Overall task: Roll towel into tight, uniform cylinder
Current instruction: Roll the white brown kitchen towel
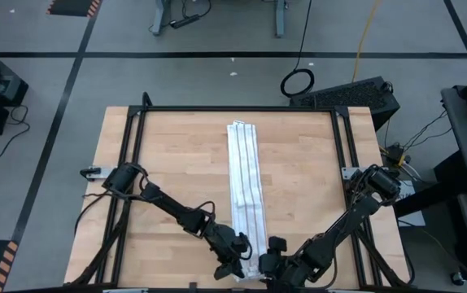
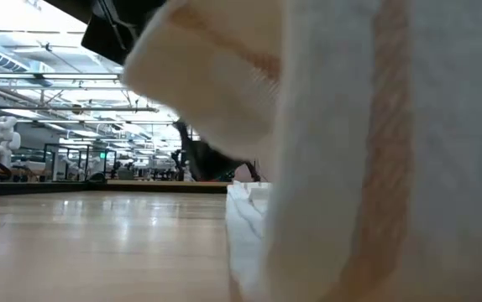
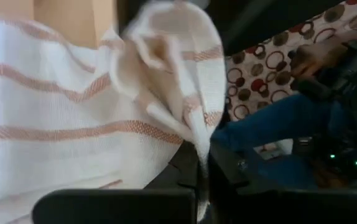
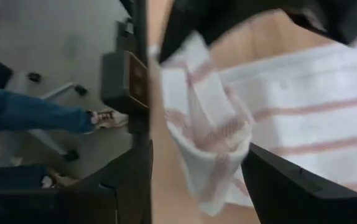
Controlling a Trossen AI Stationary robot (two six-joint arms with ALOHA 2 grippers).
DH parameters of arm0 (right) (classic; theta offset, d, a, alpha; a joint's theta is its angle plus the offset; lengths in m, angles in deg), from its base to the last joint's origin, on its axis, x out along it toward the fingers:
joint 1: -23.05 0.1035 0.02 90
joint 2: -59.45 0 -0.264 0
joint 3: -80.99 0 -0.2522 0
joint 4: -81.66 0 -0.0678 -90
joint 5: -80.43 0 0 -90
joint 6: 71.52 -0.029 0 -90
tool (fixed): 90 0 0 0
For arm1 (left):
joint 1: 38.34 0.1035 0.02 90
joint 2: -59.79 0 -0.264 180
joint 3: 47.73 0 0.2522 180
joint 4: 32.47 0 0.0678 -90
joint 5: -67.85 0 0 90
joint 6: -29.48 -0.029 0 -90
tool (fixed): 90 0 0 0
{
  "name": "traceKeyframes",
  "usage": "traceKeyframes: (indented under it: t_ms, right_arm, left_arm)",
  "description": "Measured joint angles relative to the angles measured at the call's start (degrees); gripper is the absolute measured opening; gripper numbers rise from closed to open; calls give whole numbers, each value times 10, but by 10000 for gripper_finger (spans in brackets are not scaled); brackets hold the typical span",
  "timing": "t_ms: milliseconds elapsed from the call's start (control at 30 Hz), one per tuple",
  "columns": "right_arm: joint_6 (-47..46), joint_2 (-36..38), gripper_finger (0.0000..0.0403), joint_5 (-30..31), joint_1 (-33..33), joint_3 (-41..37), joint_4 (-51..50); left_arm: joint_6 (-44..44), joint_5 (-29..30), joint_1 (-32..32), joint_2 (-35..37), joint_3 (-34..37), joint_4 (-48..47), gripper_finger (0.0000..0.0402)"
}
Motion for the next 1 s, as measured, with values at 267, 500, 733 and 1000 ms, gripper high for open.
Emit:
traceKeyframes:
  t_ms: [267,500,733,1000]
  right_arm:
    - [-9,-9,198,-36,-12,0,15]
    - [-20,-14,79,-46,-20,0,12]
    - [-43,-22,12,-62,-30,0,1]
    - [-62,-48,3,-116,-37,0,7]
  left_arm:
    - [-62,5,6,-5,0,3,12]
    - [-77,-16,22,-24,0,6,12]
    - [-76,-29,29,-36,0,5,12]
    - [-46,-3,34,-40,-2,-24,33]
